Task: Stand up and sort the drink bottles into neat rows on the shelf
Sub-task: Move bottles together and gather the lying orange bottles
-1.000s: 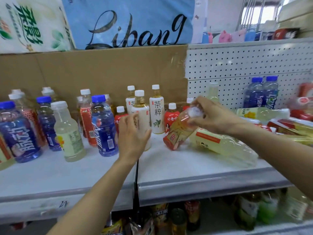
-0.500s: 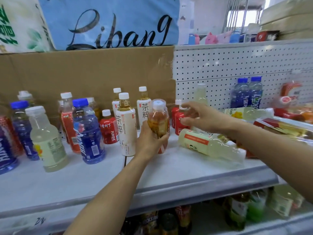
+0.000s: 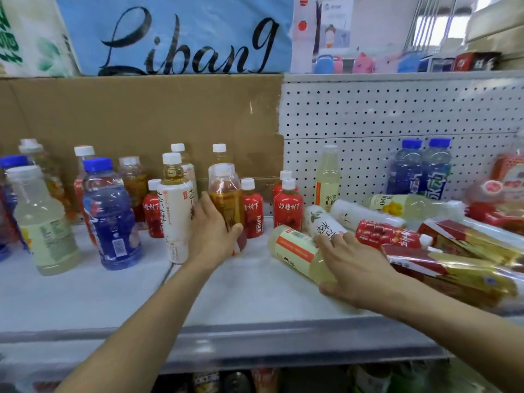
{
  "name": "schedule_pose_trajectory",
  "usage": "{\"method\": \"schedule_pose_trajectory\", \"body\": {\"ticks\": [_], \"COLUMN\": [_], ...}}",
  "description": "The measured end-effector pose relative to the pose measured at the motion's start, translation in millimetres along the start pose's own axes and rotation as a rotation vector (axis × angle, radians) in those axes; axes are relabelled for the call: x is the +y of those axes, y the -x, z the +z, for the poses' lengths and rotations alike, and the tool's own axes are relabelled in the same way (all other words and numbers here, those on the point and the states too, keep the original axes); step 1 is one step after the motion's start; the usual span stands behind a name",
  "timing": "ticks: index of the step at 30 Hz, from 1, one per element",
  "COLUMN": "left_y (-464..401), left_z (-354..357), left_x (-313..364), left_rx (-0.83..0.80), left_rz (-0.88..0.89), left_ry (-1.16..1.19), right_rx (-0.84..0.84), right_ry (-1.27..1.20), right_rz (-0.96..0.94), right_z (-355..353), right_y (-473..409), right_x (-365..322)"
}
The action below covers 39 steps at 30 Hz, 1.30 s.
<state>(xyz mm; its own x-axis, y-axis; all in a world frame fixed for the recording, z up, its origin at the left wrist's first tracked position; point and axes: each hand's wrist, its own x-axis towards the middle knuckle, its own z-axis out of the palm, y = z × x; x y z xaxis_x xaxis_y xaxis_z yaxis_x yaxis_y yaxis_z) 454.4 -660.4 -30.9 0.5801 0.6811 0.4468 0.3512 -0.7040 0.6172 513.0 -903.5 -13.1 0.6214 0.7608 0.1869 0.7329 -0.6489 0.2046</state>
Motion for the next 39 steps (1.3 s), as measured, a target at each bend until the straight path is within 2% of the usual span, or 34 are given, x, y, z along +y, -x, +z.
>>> {"method": "schedule_pose_trajectory", "body": {"ticks": [2, 3, 5, 7, 8, 11, 16, 17, 20, 23, 26, 30, 35, 39], "left_y": [25, 37, 50, 52, 52, 54, 53, 52, 47, 44, 41, 39, 39, 39], "left_z": [-1, 0, 7, 21, 27, 39, 45, 45, 45, 48, 49, 47, 49, 47], "left_x": [15, 23, 37, 49, 54, 67, 64, 63, 60, 54, 47, 41, 40, 36], "left_rx": [0.135, 0.122, -0.070, -0.322, -0.392, -0.386, -0.261, -0.242, -0.143, -0.041, -0.011, 0.003, 0.024, 0.007], "left_rz": [0.201, 0.333, 0.536, 0.583, 0.582, 0.536, 0.395, 0.349, 0.197, 0.075, -0.043, -0.108, -0.118, -0.113], "left_ry": [-0.023, -0.051, -0.167, -0.235, -0.212, -0.114, 0.155, 0.184, 0.232, 0.239, 0.245, 0.244, 0.227, 0.215], "right_rx": [0.003, 0.006, 0.003, -0.053, -0.105, -0.231, -0.151, -0.098, -0.001, -0.088, -0.228, -0.237, -0.107, 0.108], "right_ry": [-0.020, -0.038, -0.098, -0.204, -0.274, -0.446, -0.879, -0.873, -0.624, -0.399, -0.148, 0.192, 0.157, -0.161], "right_rz": [-0.037, -0.056, -0.086, -0.093, -0.087, -0.085, -0.127, -0.169, -0.370, -0.493, -0.615, -0.797, -0.915, -0.799], "right_z": [0, -1, -6, -18, -25, -45, -55, -53, -43, -35, -25, -7, 0, -20], "right_y": [-2, -3, -5, -10, -12, -19, -39, -46, -63, -70, -73, -77, -77, -76], "right_x": [3, 5, 10, 19, 24, 42, 87, 97, 117, 115, 104, 89, 83, 90]}}
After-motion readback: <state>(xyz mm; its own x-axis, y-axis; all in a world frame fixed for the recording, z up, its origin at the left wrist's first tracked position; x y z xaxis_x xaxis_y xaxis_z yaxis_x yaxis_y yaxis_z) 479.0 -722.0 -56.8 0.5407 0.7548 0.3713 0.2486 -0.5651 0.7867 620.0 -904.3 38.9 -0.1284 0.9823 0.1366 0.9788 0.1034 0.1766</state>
